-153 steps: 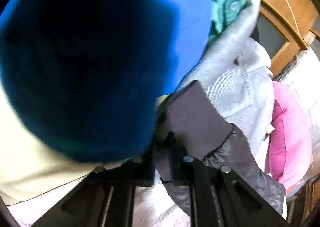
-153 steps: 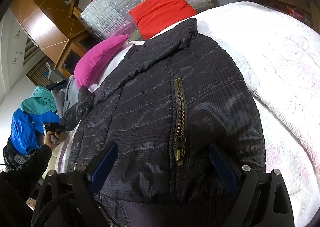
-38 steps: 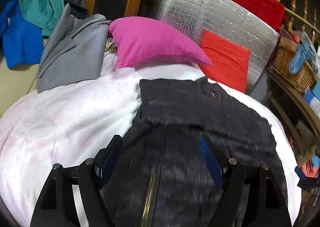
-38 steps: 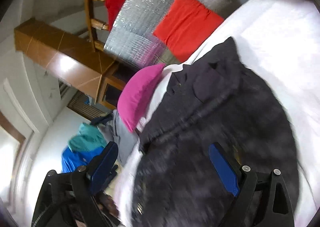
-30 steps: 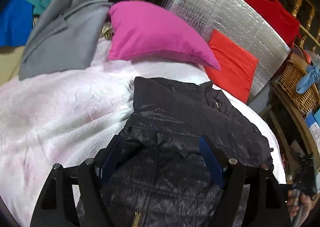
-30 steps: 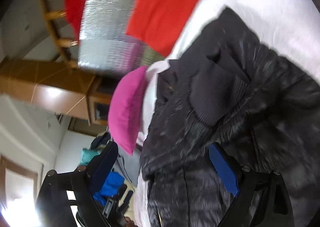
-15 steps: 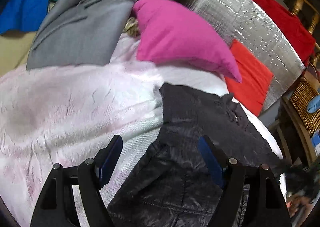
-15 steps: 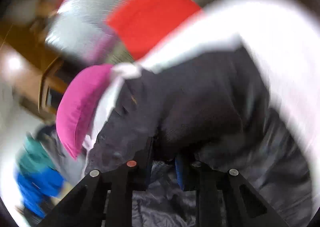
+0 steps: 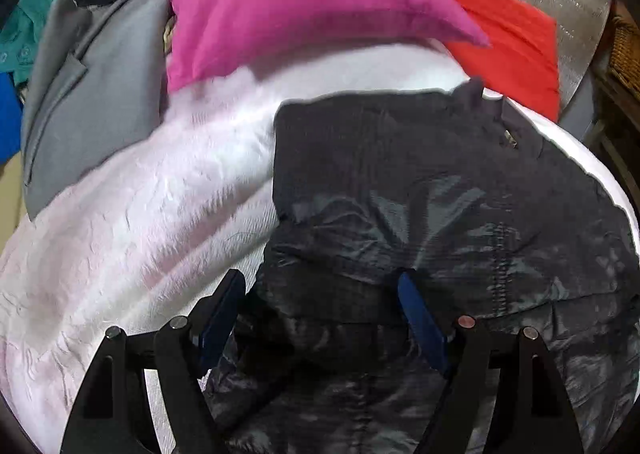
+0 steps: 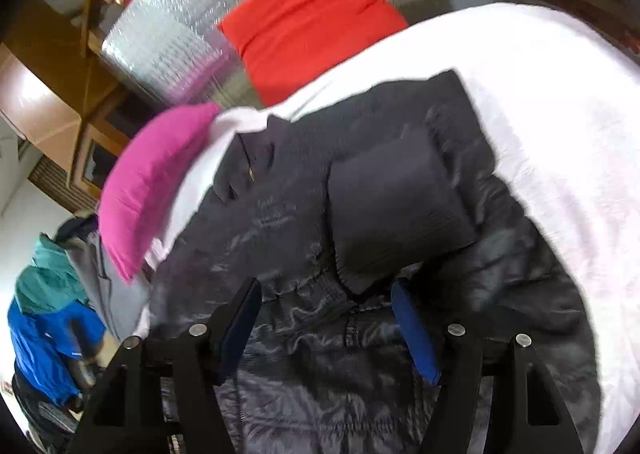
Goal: Fold large clothes
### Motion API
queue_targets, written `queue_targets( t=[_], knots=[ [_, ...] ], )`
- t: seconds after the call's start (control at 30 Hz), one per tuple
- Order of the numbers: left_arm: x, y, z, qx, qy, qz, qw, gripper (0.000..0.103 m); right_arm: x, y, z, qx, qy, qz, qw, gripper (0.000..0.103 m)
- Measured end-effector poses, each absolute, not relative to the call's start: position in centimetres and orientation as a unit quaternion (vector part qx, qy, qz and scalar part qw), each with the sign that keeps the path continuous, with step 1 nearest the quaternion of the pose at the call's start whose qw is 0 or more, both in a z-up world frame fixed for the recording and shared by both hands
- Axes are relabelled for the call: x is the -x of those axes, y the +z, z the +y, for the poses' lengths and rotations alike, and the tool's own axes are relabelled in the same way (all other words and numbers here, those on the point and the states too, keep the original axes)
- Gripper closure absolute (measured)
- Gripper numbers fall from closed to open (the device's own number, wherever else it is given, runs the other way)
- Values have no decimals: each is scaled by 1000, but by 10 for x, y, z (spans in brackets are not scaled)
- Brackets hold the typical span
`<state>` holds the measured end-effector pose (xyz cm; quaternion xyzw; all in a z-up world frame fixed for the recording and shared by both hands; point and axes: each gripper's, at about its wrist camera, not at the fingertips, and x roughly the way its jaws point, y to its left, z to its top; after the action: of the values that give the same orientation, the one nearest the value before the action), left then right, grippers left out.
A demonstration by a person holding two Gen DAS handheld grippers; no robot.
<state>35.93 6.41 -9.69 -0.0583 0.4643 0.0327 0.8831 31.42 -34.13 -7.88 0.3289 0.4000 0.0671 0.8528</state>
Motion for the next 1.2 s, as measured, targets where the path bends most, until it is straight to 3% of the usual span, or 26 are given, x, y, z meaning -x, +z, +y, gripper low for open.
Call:
queue_targets(
  t=[0.17, 0.3, 0.43, 0.53, 0.63, 0.77, 0.87, 0.97, 1.2],
  knots=[
    [-346, -67, 71, 97, 46, 409, 906, 24, -317, -48, -334, -338, 101, 347, 869, 29],
    [-344, -53, 43, 92, -8, 387, 917, 24, -343, -70, -327, -358, 132, 367, 848, 25],
    [-364, -98, 8, 15, -9, 473, 881, 23, -356, -118, -330, -375, 111, 411, 824, 26],
    [-360, -104, -5, -42, 2, 441, 897, 17, -354, -108, -328, -355, 106, 412, 832, 26],
    [-360, -92, 4, -6, 5, 449, 893, 17, -350, -83, -318, -324, 105, 392, 855, 25],
    [-352, -65, 5, 21, -2, 404, 914, 17, -351, -61, -284, -306, 155, 366, 865, 23],
    [-356, -72, -1, -3, -7, 421, 907, 17, -359, -66, -253, -262, 179, 385, 867, 22],
    [-362, -93, -9, -31, 0, 456, 889, 16, -372, -105, -235, -239, 155, 459, 841, 21],
    [-351, -56, -6, 1, -10, 400, 916, 17, -370, -72, -223, -211, 159, 410, 873, 21]
  ],
)
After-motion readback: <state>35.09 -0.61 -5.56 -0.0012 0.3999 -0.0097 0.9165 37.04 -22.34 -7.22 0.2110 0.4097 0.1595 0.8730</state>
